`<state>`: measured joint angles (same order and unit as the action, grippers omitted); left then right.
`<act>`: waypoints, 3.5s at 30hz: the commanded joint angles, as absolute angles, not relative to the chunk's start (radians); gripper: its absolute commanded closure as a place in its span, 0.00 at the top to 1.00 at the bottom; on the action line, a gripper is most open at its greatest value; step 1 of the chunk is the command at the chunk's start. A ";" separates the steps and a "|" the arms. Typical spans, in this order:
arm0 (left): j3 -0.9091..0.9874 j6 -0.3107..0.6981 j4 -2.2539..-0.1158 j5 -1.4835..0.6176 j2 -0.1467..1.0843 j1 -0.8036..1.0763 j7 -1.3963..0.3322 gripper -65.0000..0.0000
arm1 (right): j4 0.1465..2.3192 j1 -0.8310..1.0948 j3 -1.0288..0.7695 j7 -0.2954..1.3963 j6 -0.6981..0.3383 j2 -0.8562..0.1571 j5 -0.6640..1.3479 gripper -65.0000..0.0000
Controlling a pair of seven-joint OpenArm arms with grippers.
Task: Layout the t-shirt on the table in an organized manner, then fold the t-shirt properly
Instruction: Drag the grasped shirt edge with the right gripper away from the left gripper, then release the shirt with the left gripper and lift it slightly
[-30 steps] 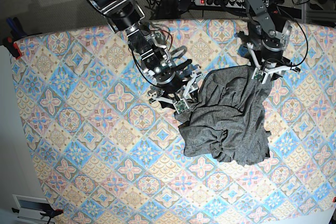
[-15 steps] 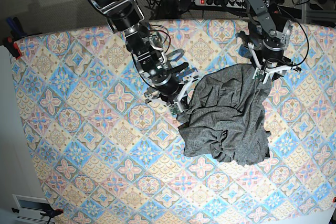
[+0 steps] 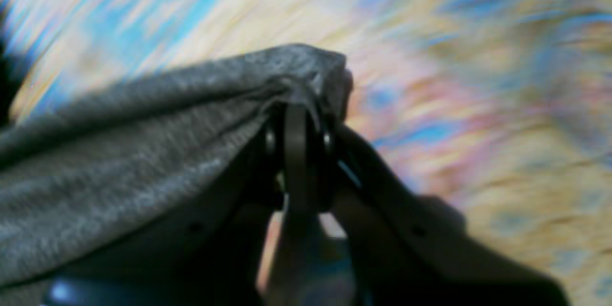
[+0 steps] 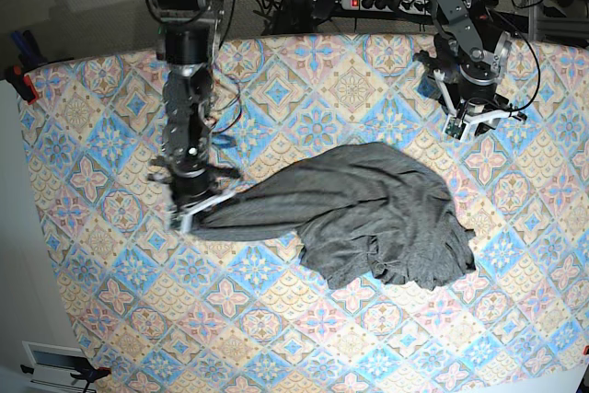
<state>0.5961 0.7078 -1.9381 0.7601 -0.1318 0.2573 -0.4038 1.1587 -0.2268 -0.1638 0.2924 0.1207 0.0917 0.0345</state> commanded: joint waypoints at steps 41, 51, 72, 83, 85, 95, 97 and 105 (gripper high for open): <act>0.387 0.698 -1.893 0.759 -0.157 0.004 -0.392 0.37 | 1.695 -0.090 -0.203 0.492 0.323 -0.015 0.038 0.53; 0.354 0.698 -1.629 0.897 -0.157 -0.154 -0.392 0.65 | 1.776 0.062 -0.163 0.489 0.323 -0.015 0.038 0.53; 0.303 0.698 -1.412 0.888 -0.110 -0.252 -0.387 0.65 | 1.801 0.101 -0.163 0.489 0.323 -0.016 0.038 0.53; 0.303 0.698 -1.241 0.886 -0.064 -0.311 -0.386 0.50 | 1.801 0.120 -0.165 0.489 0.323 -0.018 0.038 0.53; 0.303 0.698 -1.241 0.885 -0.065 -0.314 -0.386 0.37 | 1.801 0.120 -0.165 0.489 0.323 -0.018 0.038 0.53; 0.300 0.698 -1.310 0.843 -0.090 -0.320 -0.390 0.08 | 1.801 0.120 -0.163 0.489 0.323 -0.016 0.038 0.53; 0.302 0.698 -1.405 0.848 -0.122 -0.289 -0.390 0.08 | 1.799 0.120 -0.163 0.489 0.323 -0.016 0.038 0.53; 0.223 0.698 -1.779 0.851 -0.157 -0.151 -0.392 0.08 | 1.799 0.120 -0.163 0.489 0.323 -0.015 0.038 0.53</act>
<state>0.2302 0.7044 -1.7580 0.8642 -0.1520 -0.1413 -0.4088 1.7802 0.1352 -0.1616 0.5179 0.3222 -0.0109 0.0452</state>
